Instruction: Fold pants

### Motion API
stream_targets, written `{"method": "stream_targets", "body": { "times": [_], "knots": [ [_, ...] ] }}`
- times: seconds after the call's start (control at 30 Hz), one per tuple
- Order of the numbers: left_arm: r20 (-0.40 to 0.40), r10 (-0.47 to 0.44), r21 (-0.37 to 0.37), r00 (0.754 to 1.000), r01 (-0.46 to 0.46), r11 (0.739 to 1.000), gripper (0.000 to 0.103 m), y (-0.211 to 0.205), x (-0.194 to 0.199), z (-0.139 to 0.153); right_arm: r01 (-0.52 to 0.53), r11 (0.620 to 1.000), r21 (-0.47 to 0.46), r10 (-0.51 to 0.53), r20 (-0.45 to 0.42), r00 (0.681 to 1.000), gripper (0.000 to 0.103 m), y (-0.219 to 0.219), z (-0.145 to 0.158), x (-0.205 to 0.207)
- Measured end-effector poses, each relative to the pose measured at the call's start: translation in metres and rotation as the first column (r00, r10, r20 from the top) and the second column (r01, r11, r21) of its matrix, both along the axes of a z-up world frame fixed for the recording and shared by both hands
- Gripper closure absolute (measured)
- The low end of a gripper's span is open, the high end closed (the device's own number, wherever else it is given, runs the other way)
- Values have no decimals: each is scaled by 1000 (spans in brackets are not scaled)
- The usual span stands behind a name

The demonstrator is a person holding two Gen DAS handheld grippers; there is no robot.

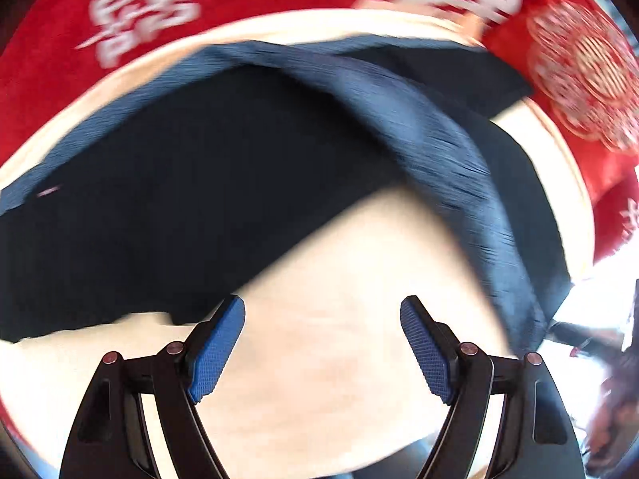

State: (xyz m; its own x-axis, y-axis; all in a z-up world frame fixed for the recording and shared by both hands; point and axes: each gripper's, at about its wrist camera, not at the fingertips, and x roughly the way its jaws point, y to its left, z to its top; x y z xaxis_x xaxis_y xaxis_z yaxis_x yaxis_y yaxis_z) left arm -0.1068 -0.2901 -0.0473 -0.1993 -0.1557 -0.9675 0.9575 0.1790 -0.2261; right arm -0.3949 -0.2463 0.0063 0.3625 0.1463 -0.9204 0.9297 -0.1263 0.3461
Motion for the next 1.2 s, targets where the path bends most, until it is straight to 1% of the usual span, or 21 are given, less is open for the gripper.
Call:
{"method": "stream_targets", "body": {
  "times": [0.07, 0.13, 0.2, 0.23, 0.27, 0.3, 0.37, 0.4, 0.43, 0.5, 0.57, 0.6, 0.63, 0.67, 0.7, 0.77, 0.83, 0.97, 1.07, 1.13, 1.2],
  "knots": [
    [-30, -24, -10, 999, 24, 1000, 22, -11, -24, 7, 50, 998, 26, -50, 7, 999, 42, 13, -10, -15],
    [-49, -45, -29, 998, 43, 999, 22, -5, -39, -2, 94, 995, 42, -95, 29, 995, 42, 23, -20, -26],
    [-50, -56, -36, 997, 55, 998, 22, -5, -60, 6, 126, 991, 41, -129, 74, 989, 42, 26, -23, -27],
    [-62, -56, -31, 997, 54, 998, 22, -11, -61, 1, 136, 990, 37, -139, 103, 985, 42, 26, -23, -29],
    [-80, -52, -22, 995, 51, 998, 22, -17, -66, -4, 138, 990, 36, -141, 127, 982, 42, 25, -24, -22],
    [-82, -50, -14, 995, 49, 999, 22, -34, -81, -7, 132, 990, 40, -137, 163, 977, 42, 22, -26, -19],
    [-82, -38, 2, 996, 38, 999, 22, -38, -88, -10, 107, 993, 42, -114, 218, 969, 42, 16, -31, -16],
    [-84, -29, 8, 996, 29, 1000, 22, -31, -89, -8, 94, 995, 45, -102, 236, 966, 42, 14, -33, -15],
    [-77, -23, 9, 997, 24, 1000, 22, -32, -94, -9, 81, 995, 50, -91, 253, 963, 46, 11, -36, -11],
    [-53, -20, 2, 998, 21, 1000, 22, -33, -101, -9, 65, 995, 79, -86, 292, 953, 58, 5, -45, -8],
    [-55, -19, 6, 998, 20, 1000, 22, -36, -105, -10, 47, 991, 125, -85, 319, 944, 100, -2, -51, -7],
    [-67, -15, 10, 998, 16, 1000, 22, -38, -107, -9, 34, 991, 132, -75, 323, 943, 100, -6, -48, -7],
    [-87, -13, 11, 996, 14, 1000, 27, -40, -108, -8, 24, 992, 127, -65, 325, 943, 100, -9, -44, -9],
    [-108, -15, 8, 994, 16, 1000, 46, -43, -110, -6, 7, 993, 117, -47, 343, 938, 100, -16, -38, -8],
    [-127, -17, 14, 992, 19, 1000, 55, -46, -111, -5, -13, 995, 98, -24, 372, 928, 100, -29, -27, -6],
    [-155, 3, 31, 988, 2, 1000, 77, -55, -110, -2, -34, 997, 65, 6, 401, 916, 100, -49, -11, -5],
    [-190, 31, 15, 981, -29, 999, 78, -63, -108, 10, -60, 998, 23, 45, 421, 906, 100, -78, 7, -2],
    [-196, 65, -51, 979, -76, 996, 78, -88, -104, 43, -115, 990, -85, 141, 438, 888, 100, -159, 39, 7],
    [-196, 91, -117, 976, -115, 987, 78, -122, -102, 61, -149, 976, -161, 205, 429, 880, 100, -218, 54, 13],
    [-172, 114, -168, 978, -143, 975, 78, -146, -94, 73, -193, 960, -203, 261, 400, 878, 100, -265, 55, 25],
    [-106, 138, -207, 985, -157, 966, 77, -169, -85, 81, -249, 938, -239, 321, 339, 884, 100, -312, 47, 45]
  ]
}}
